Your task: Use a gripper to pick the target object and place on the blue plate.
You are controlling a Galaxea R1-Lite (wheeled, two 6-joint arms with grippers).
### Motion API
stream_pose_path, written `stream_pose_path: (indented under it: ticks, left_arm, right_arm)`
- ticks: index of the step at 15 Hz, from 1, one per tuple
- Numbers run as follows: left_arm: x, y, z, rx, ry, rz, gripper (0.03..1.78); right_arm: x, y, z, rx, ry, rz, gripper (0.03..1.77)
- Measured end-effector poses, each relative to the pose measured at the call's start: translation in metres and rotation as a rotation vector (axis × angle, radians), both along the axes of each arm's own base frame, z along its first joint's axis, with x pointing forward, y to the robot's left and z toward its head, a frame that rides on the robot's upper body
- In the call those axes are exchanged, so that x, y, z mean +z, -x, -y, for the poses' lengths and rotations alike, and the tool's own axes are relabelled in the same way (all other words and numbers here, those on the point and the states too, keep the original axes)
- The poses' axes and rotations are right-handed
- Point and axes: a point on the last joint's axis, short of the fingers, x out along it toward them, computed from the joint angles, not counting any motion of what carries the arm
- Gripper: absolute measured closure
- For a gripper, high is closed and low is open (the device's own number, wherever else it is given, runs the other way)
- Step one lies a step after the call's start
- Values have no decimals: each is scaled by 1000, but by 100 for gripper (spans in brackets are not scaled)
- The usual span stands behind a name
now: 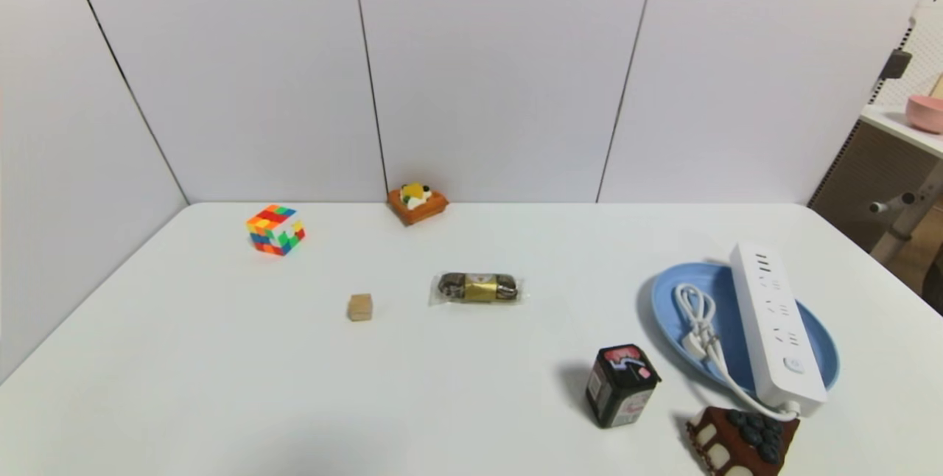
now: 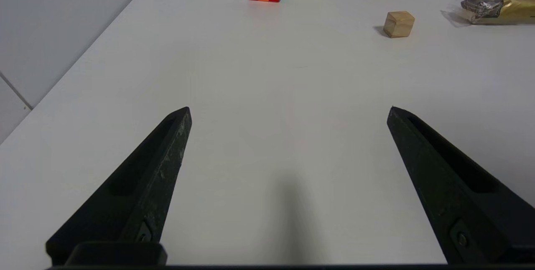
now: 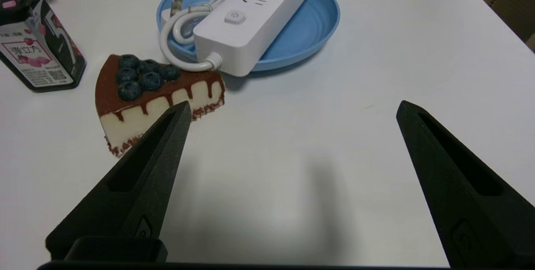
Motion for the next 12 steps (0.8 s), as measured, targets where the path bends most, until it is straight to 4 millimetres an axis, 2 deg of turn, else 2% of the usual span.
stream_pose_path:
  ticks: [4,7,12]
  left_arm:
    - [0,0,0,1,0,0,12]
    - [0,0,0,0,0,0,12]
    - [0,0,0,0,0,0,12]
  right_arm:
    - [-8,12,0,-6,-61,88,11]
    - [-8,14,0,-17,-115,121,11]
    - [-9,15,0,-8,-101,127,11]
